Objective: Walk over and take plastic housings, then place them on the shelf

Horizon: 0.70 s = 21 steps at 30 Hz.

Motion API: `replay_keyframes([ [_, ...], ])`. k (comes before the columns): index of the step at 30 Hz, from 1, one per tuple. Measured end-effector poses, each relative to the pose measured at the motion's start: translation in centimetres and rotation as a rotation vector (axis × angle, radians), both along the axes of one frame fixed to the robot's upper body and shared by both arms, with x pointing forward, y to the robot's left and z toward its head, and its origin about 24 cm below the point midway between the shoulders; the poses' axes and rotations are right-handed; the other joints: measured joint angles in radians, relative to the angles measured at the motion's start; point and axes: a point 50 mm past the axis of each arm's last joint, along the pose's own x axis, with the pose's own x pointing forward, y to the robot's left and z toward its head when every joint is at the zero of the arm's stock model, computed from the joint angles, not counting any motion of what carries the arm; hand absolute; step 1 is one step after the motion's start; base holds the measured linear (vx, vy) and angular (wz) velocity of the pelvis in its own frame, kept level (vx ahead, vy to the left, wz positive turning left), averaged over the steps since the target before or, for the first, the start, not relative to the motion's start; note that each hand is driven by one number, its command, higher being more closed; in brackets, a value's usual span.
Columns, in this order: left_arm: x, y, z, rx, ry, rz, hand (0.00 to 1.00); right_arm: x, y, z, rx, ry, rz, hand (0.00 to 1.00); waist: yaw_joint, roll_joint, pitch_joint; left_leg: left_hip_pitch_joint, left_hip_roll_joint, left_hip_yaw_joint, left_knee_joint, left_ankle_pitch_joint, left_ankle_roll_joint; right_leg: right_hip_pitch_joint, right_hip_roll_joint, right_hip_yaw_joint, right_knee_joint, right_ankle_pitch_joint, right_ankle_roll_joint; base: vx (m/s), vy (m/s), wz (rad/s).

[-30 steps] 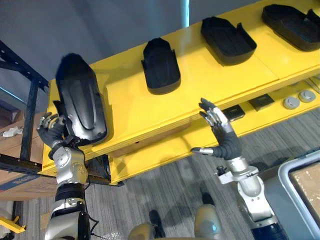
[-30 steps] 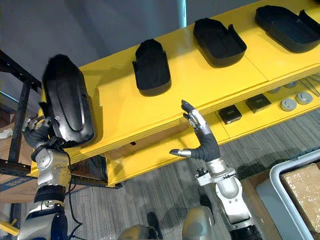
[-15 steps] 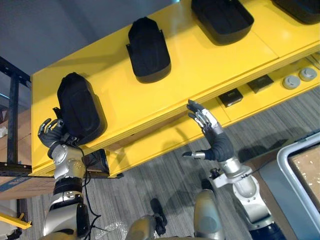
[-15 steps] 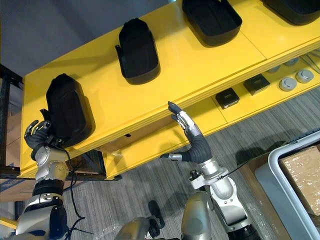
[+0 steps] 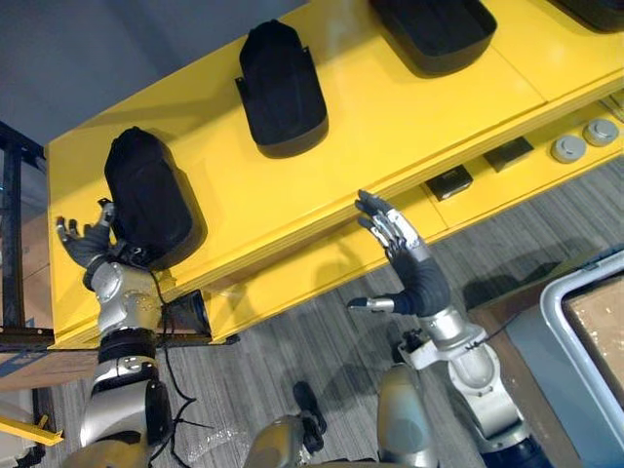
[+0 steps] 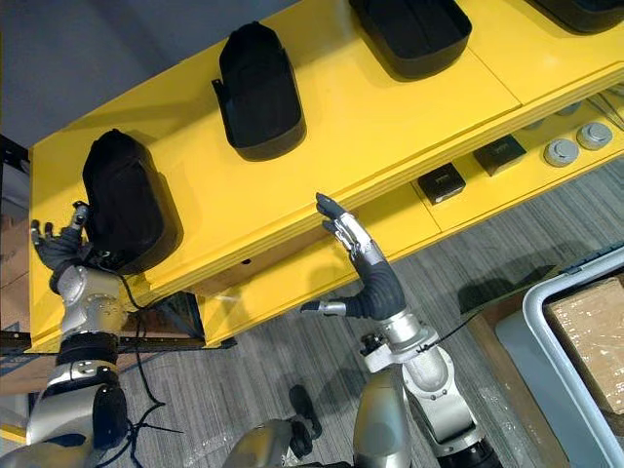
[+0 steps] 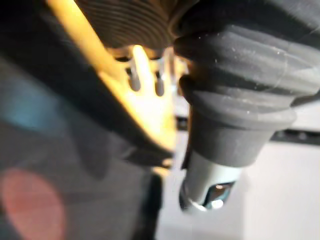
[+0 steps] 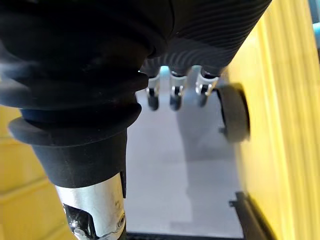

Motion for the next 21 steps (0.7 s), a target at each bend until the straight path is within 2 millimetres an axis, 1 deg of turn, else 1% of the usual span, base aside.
replay_keyframes([
  [1,0.0,0.2,0.3,0.026,0.003,0.007,0.00,-0.1,0.0,-0.1,0.004,0.007,0.000,0.00,-0.002,0.000,0.000,0.005,0.000,-0.001,0.001,0.000,0.000,0.007,0.000,-0.001,-0.002,0.000,0.000,0.00,0.000,0.00],
  [3,-0.4,1.1,1.7,0.136,0.014,0.035,0.00,-0.3,-0.1,-0.3,0.011,0.012,0.007,0.00,-0.009,0.000,0.000,0.020,0.002,-0.003,0.002,-0.006,0.000,0.027,0.000,-0.005,-0.011,0.000,0.000,0.00,0.000,0.00],
  [4,-0.6,1.5,2.9,0.202,-0.013,0.055,0.00,-0.5,-0.1,-0.5,0.011,0.008,0.015,0.00,-0.012,0.000,0.000,0.020,0.006,-0.008,0.014,-0.014,0.001,0.038,0.000,-0.013,-0.023,0.000,0.001,-0.02,0.010,0.06],
  [5,-0.8,1.6,3.9,0.241,-0.051,0.061,0.00,-0.6,-0.1,-0.5,0.012,0.007,0.018,0.00,-0.011,0.000,0.000,0.020,0.007,-0.017,0.020,-0.018,0.002,0.046,0.000,-0.018,-0.028,0.001,0.001,-0.02,0.008,0.12],
  [6,-1.1,1.5,5.4,0.304,-0.111,0.064,0.00,-0.7,-0.1,-0.7,0.007,0.010,0.026,0.00,-0.008,0.000,0.000,0.020,0.010,-0.027,0.028,-0.021,0.002,0.059,0.000,-0.026,-0.038,0.002,0.003,-0.01,0.002,0.12],
  [7,-1.3,1.5,6.2,0.335,-0.148,0.061,0.00,-0.8,-0.1,-0.7,0.005,0.008,0.029,0.00,-0.005,-0.001,0.000,0.021,0.011,-0.028,0.028,-0.021,0.002,0.065,0.000,-0.031,-0.044,0.004,0.004,0.00,0.002,0.18],
  [8,-1.9,1.1,7.8,0.395,-0.232,0.042,0.00,-0.8,-0.1,-0.7,0.001,0.004,0.037,0.00,-0.002,0.000,-0.001,0.021,0.013,-0.039,0.028,-0.020,0.002,0.080,-0.001,-0.045,-0.059,0.009,0.004,0.01,0.001,0.16],
  [9,-2.4,0.6,8.5,0.430,-0.277,0.026,0.00,-0.8,0.0,-0.7,-0.003,0.002,0.043,0.00,0.002,0.000,-0.001,0.022,0.014,-0.052,0.029,-0.021,0.002,0.088,-0.001,-0.052,-0.065,0.011,0.004,0.03,0.004,0.25],
  [10,-3.3,-0.3,9.4,0.502,-0.346,-0.010,0.00,-0.8,0.0,-0.7,-0.002,0.000,0.045,0.00,0.009,-0.001,-0.001,0.028,0.014,-0.064,0.028,-0.020,0.002,0.111,0.000,-0.067,-0.079,0.017,0.004,0.05,0.011,0.21],
  [11,-4.6,-1.2,9.9,0.569,-0.398,-0.051,0.00,-0.8,0.0,-0.7,0.001,0.000,0.044,0.00,0.022,-0.001,-0.002,0.035,0.017,-0.076,0.028,-0.020,0.002,0.135,0.002,-0.078,-0.098,0.025,0.004,0.06,0.011,0.21],
  [12,-5.3,-1.7,10.0,0.598,-0.420,-0.071,0.00,-0.8,0.0,-0.7,0.004,0.000,0.044,0.00,0.027,-0.002,-0.004,0.037,0.018,-0.082,0.029,-0.020,0.002,0.146,0.002,-0.084,-0.107,0.026,0.005,0.06,0.006,0.26],
  [13,-6.7,-2.9,9.7,0.629,-0.462,-0.123,0.00,-0.8,0.1,-0.7,0.010,0.000,0.041,0.00,0.042,0.000,-0.016,0.036,0.019,-0.096,0.028,-0.020,0.002,0.164,0.000,-0.103,-0.125,0.030,0.005,0.06,-0.005,0.39],
  [14,-8.1,-4.2,8.6,0.637,-0.481,-0.178,0.00,-0.8,0.2,-0.7,0.021,0.004,0.038,0.00,0.058,0.000,-0.030,0.035,0.019,-0.118,0.028,-0.020,0.002,0.187,-0.002,-0.126,-0.145,0.032,0.006,0.06,-0.007,0.44],
  [15,-8.9,-5.0,7.8,0.627,-0.482,-0.204,0.00,-0.8,0.2,-0.7,0.030,0.007,0.037,0.00,0.068,-0.003,-0.039,0.035,0.019,-0.130,0.028,-0.020,0.002,0.199,-0.003,-0.138,-0.154,0.032,0.006,0.08,-0.012,0.44],
  [16,-10.0,-6.0,6.4,0.602,-0.474,-0.245,0.00,-0.9,0.4,-0.8,0.044,0.019,0.035,0.00,0.081,-0.007,-0.056,0.035,0.021,-0.141,0.028,-0.020,0.002,0.217,-0.004,-0.156,-0.169,0.033,0.006,0.08,-0.016,0.50],
  [17,-11.7,-7.3,4.2,0.562,-0.440,-0.305,0.00,-0.9,0.5,-1.0,0.063,0.041,0.028,0.00,0.095,-0.016,-0.074,0.037,0.022,-0.171,0.028,-0.020,0.002,0.249,-0.005,-0.188,-0.190,0.033,0.006,0.10,-0.019,0.66],
  [18,-13.0,-8.4,2.0,0.534,-0.359,-0.361,0.00,-1.0,0.3,-1.3,0.073,0.056,0.013,0.00,0.114,-0.028,-0.086,0.040,0.023,-0.194,0.029,-0.021,0.002,0.278,-0.005,-0.218,-0.208,0.033,0.005,0.08,-0.016,0.64],
  [19,-13.6,-8.9,0.9,0.515,-0.313,-0.388,0.00,-1.1,0.2,-1.4,0.081,0.061,0.005,0.00,0.129,-0.032,-0.089,0.043,0.025,-0.200,0.028,-0.022,0.000,0.290,-0.005,-0.235,-0.216,0.033,0.005,0.04,-0.027,0.65],
  [20,-14.5,-9.6,-1.8,0.432,-0.198,-0.466,0.00,-0.9,0.2,-1.6,0.094,0.086,0.015,0.00,0.160,-0.042,-0.094,0.046,0.028,-0.229,0.029,-0.030,-0.011,0.322,-0.001,-0.266,-0.235,0.034,0.004,0.01,-0.023,0.55],
  [21,-14.9,-10.0,-3.2,0.383,-0.134,-0.498,0.00,-0.7,0.2,-1.9,0.097,0.106,0.024,0.00,0.174,-0.050,-0.099,0.044,0.027,-0.245,0.029,-0.031,-0.011,0.335,-0.002,-0.283,-0.243,0.034,0.003,-0.01,-0.023,0.51],
])
